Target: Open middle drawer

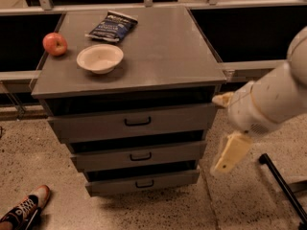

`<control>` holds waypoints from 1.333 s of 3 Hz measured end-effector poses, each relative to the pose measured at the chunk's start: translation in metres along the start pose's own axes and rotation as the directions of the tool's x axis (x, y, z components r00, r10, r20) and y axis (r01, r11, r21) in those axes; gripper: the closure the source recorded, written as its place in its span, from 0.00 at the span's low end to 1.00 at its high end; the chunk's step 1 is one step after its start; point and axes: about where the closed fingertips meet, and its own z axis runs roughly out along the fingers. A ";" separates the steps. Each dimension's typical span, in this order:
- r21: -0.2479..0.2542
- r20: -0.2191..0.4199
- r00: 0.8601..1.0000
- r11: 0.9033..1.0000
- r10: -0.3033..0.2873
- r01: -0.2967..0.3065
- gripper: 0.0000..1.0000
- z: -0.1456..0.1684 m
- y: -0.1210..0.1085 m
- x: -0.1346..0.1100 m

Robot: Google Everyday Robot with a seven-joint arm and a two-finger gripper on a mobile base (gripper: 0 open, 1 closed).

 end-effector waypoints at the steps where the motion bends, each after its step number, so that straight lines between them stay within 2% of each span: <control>1: -0.003 -0.010 1.000 1.000 -0.012 0.012 0.00 0.024 0.007 0.004; 2: -0.046 -0.045 0.996 0.997 -0.071 0.069 0.00 0.040 0.012 0.000; 3: -0.176 0.056 0.989 0.974 -0.137 0.145 0.00 0.142 0.048 0.015; 4: -0.231 0.128 0.976 0.951 -0.179 0.205 0.00 0.210 0.066 0.024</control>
Offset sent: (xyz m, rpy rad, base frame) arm 0.0018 0.0281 -0.0580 -0.1083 0.0602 0.1441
